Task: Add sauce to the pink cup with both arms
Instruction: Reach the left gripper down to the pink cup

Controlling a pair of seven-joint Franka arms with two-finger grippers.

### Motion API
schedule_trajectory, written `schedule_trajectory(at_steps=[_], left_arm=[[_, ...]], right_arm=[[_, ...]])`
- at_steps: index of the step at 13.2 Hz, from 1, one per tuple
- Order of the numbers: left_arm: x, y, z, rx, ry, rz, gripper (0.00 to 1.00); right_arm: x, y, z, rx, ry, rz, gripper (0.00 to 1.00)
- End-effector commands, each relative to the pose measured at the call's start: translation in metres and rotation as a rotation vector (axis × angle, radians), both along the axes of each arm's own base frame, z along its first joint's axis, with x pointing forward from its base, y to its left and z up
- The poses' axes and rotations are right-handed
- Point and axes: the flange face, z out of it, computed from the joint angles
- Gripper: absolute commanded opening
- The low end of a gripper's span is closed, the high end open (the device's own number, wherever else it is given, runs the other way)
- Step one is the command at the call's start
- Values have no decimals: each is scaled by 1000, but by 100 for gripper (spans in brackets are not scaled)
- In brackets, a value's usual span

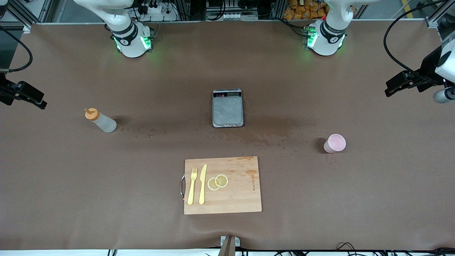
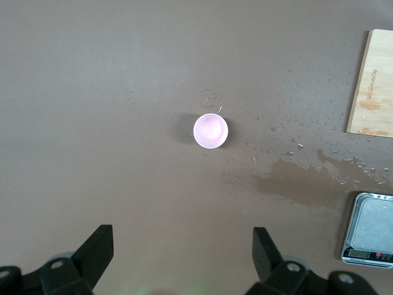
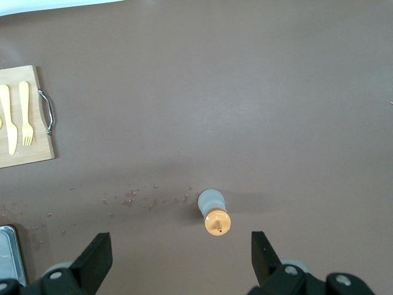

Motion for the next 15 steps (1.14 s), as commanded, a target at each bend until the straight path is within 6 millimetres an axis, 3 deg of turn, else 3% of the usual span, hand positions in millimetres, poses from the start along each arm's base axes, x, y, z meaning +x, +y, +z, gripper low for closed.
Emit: schedule_trajectory(at_steps=[1,3,7,8,11,13,15], left_arm=[[-5,3,7,21,1,-13,100],[-4,5,6,22,1,-9,100],[11,13,-18,50,43,-61,100],[16,12,-34,40,69,-63,100],[33,34,-80,33,84,-40,100],[38,35,-112,32,73,-40,100],[49,38,-157,26,67,-37,100]], right_arm=[[1,-5,0,-9,0,6,100],[0,-9,0,-9,0,0,100],[0,-9,0,-9,0,0,100],[0,-8,0,-9,1,1,100],[0,-9,0,-9,0,0,100],[1,-9,0,-9,-2,0,100],[0,-7,0,-11,1,2,100]])
